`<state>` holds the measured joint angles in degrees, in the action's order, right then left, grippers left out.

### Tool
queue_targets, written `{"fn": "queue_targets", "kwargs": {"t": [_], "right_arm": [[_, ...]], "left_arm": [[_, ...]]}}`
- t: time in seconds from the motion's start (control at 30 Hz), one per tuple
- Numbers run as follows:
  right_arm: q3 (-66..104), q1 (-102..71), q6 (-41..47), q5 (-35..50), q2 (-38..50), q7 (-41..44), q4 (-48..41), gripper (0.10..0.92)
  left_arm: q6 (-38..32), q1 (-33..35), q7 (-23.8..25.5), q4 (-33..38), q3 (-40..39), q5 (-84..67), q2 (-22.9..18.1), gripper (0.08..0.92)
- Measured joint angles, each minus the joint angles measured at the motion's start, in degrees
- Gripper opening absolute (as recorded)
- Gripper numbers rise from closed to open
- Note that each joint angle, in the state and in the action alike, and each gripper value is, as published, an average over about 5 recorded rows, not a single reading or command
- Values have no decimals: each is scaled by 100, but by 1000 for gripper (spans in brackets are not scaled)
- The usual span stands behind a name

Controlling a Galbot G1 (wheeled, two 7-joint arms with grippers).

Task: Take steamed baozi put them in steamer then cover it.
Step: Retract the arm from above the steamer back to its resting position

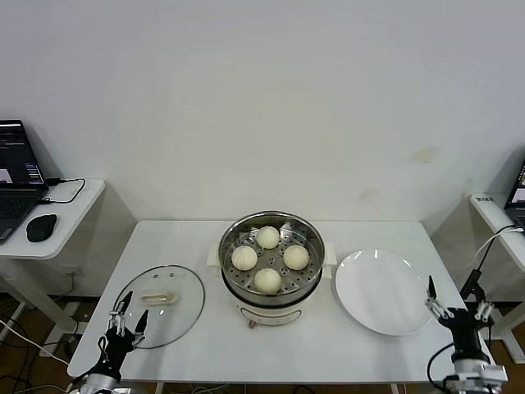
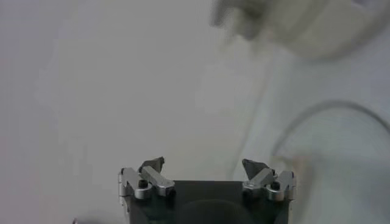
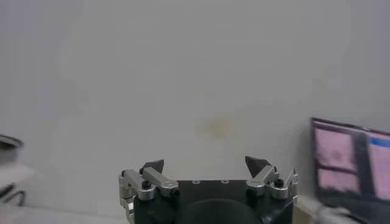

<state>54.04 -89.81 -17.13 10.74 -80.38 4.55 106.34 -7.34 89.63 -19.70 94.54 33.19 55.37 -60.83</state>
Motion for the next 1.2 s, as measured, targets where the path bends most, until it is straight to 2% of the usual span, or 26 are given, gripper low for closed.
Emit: {"fn": "queue_targets", "kwargs": {"t": [0.47, 1.2], "right_arm": [[267, -344, -207, -202, -494, 3, 22, 823], [154, -493, -307, -351, -696, 39, -56, 823]], "left_arm": [[-39, -853, 130, -796, -286, 637, 295, 823], [-124, -1843, 304, -1464, -813, 472, 189, 814]]}}
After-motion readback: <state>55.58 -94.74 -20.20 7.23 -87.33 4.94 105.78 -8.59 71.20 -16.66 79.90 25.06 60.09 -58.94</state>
